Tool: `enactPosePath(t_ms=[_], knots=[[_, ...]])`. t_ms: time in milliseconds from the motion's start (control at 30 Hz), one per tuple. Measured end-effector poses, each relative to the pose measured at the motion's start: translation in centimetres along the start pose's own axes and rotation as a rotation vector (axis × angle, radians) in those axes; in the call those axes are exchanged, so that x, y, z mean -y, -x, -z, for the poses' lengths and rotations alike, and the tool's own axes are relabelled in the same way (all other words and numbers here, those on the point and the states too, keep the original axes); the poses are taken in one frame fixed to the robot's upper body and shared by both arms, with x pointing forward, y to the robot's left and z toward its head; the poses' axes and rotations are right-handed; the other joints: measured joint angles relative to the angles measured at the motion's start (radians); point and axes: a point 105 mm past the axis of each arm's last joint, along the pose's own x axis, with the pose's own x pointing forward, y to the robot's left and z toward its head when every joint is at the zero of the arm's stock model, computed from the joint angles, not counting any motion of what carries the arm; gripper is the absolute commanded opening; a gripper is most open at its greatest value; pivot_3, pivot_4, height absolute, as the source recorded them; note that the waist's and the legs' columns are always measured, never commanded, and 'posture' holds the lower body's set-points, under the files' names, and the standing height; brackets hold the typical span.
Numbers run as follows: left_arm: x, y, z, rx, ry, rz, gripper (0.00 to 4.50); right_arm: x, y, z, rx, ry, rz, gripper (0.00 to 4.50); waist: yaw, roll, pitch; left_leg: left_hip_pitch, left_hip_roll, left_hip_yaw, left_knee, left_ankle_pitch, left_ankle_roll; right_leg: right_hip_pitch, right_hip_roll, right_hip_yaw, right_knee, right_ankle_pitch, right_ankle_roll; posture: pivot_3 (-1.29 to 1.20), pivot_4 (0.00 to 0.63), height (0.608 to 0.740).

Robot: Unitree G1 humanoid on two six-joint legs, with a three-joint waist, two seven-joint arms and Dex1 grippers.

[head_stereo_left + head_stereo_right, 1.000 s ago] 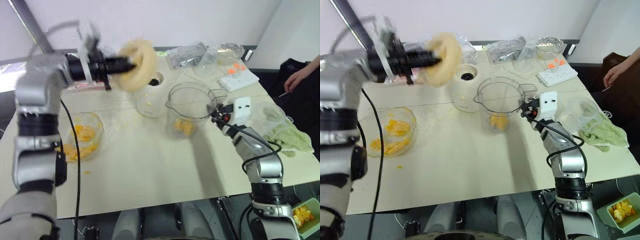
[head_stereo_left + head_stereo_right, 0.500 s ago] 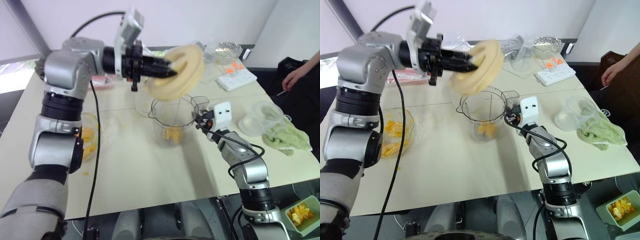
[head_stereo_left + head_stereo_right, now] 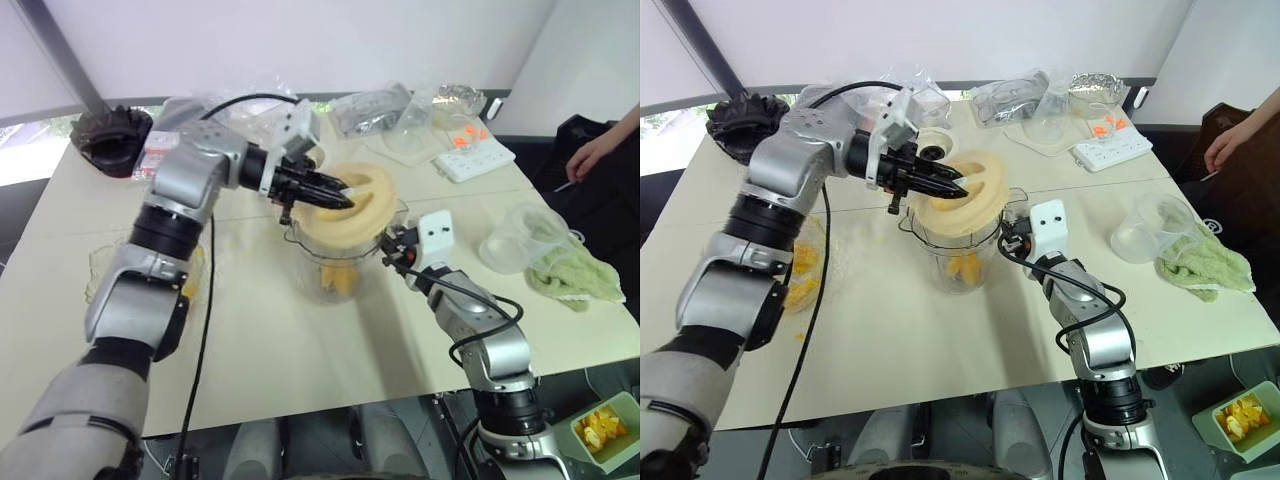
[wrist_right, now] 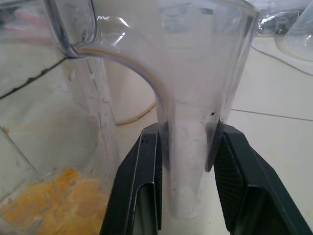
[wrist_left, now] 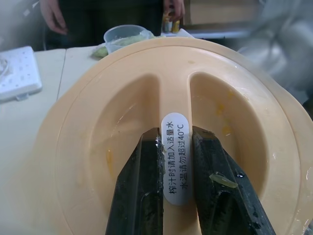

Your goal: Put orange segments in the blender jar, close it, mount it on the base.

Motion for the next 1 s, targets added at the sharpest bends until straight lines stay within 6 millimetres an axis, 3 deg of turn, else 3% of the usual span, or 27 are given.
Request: enactPosePath(t_ms=[467,633,1000], knots=[[2.1,0.1,0.4,-0.095,-0.081,0.138,0.24,-0.7,0.3,0.1,-0.006,-0.005,-0.02,0.86,-0.007,0.0,0.0,0.001,0.0,0.0,0.0,0.0,0.0,0.0,0.0,0.0,0.001,0.0,0.0,0.0,0.15,0.74],[1.7,0.9,0.9,-0.194,-0.069,0.072,0.24,-0.5,0.4,0.2,-0.006,-0.008,-0.009,0.86,-0.007,0.0,0.0,0.001,0.0,0.0,0.0,0.0,0.0,0.0,0.001,0.001,0.001,0.0,0.0,0.0,0.15,0.74],[1.3,0.3,0.9,-0.278,-0.049,0.029,0.24,-0.4,0.1,0.2,0.009,-0.006,0.011,0.86,-0.001,0.0,0.0,0.002,0.0,0.0,0.001,0.0,0.0,0.001,0.0,0.001,0.001,-0.001,0.0,0.0,0.15,0.74]])
